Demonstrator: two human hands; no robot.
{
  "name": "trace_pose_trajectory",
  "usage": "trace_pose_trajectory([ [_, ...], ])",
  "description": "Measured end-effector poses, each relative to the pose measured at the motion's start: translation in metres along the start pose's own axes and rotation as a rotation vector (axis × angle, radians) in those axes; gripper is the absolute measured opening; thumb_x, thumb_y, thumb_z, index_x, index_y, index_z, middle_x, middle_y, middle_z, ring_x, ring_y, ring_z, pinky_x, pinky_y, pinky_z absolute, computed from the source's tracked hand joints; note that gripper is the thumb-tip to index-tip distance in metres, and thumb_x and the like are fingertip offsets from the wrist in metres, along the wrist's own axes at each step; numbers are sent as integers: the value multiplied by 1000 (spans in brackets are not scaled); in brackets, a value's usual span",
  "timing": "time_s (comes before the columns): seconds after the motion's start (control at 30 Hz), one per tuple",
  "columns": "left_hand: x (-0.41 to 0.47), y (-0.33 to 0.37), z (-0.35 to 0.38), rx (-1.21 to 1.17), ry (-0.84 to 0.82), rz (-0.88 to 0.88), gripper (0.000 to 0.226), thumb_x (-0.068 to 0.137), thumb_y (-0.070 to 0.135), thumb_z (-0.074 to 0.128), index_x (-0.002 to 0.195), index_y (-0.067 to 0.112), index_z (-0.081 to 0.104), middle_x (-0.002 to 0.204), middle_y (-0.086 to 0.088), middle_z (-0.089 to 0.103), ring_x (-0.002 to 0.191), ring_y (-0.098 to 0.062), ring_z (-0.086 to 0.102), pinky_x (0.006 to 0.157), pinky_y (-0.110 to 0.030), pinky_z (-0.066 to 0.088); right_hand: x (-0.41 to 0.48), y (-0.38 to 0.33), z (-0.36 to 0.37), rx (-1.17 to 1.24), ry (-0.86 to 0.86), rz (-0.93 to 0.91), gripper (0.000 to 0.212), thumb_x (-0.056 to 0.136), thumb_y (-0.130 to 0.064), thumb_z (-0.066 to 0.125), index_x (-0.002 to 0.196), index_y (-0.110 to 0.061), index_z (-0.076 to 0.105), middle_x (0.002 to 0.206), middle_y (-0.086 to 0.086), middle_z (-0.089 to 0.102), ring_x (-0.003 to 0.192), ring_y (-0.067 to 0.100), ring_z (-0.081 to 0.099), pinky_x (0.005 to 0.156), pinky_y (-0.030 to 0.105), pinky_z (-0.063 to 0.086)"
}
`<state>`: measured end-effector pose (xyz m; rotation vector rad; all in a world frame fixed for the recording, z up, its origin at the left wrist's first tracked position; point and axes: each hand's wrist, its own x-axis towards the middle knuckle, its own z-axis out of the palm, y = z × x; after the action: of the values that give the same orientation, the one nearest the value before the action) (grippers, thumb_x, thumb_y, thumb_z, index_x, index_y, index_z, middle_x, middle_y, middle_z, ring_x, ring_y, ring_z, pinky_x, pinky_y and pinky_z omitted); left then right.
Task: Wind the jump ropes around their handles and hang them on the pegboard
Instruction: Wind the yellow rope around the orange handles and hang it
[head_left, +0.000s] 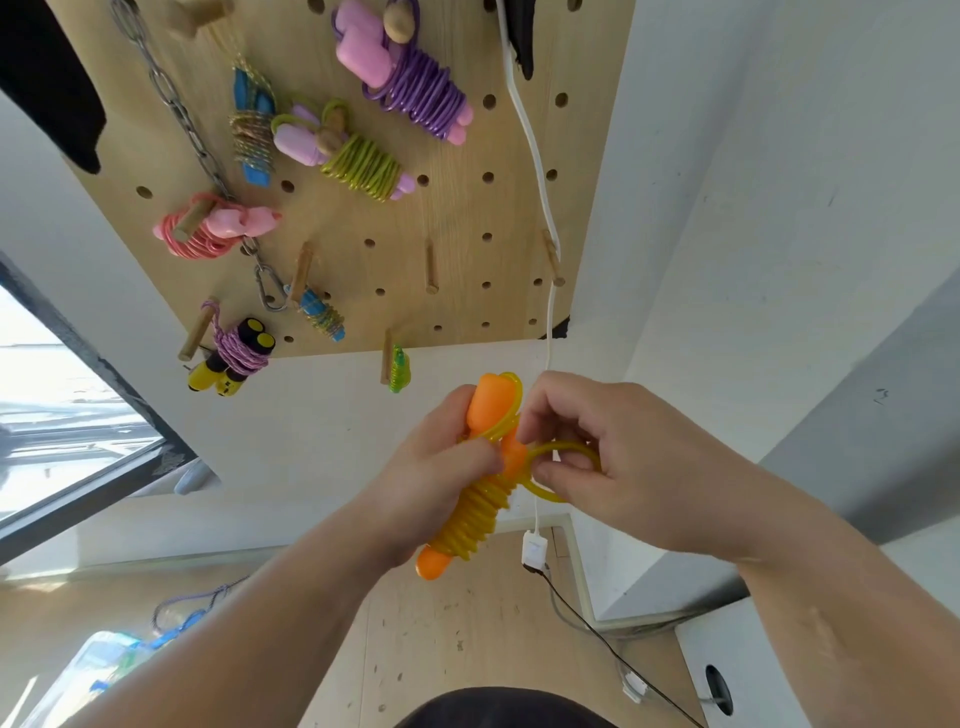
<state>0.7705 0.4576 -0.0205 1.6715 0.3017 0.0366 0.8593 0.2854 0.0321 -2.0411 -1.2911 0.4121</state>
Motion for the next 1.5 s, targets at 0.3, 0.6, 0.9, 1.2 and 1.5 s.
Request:
trace_pose_trajectory([
  [0.3, 0, -3, -3, 136, 41, 118, 62, 57, 32, 80, 113, 26, 54, 97, -8, 63, 84, -26, 68, 69, -51, 61, 8, 0, 6, 257, 149, 78, 28, 78, 4, 69, 76, -24, 67, 73, 0, 66, 66, 23, 59, 58, 32, 48],
  [0.6, 3, 1, 1, 267, 168, 208, 58, 62, 52, 89, 105, 29, 58, 90, 9, 67, 82, -7, 65, 67, -28, 57, 9, 7, 11, 553, 218, 53, 21, 74, -37, 84, 80, -19, 77, 71, 5, 71, 62, 18, 64, 58, 31, 54],
  [0.9, 2, -3, -3, 145, 139, 47, 42, 76, 56, 72, 110, 36, 58, 97, 1, 68, 86, -22, 71, 72, -44, 63, 5, 20, 9, 664, 274, 107, 37, 90, -36, 60, 77, -3, 72, 72, 14, 69, 61, 23, 65, 56, 30, 55],
  [1.2, -5, -1, -11, 55, -37, 53, 62, 61, 57, 72, 117, 38, 56, 100, 3, 69, 88, -28, 72, 67, -34, 60, 9, 23, 11, 388, 404, 151, 12, 94, -22, 66, 87, -14, 69, 69, 0, 69, 59, 12, 65, 53, 23, 53],
  [1.5, -6, -4, -12, 200, -79, 117, 59, 63, 60, 71, 117, 45, 53, 105, 13, 66, 99, -15, 68, 78, -35, 62, 14, 28, 24, 521, 346, 115, 36, 89, 2, 55, 73, -25, 72, 85, -5, 64, 78, 7, 57, 68, 17, 45],
])
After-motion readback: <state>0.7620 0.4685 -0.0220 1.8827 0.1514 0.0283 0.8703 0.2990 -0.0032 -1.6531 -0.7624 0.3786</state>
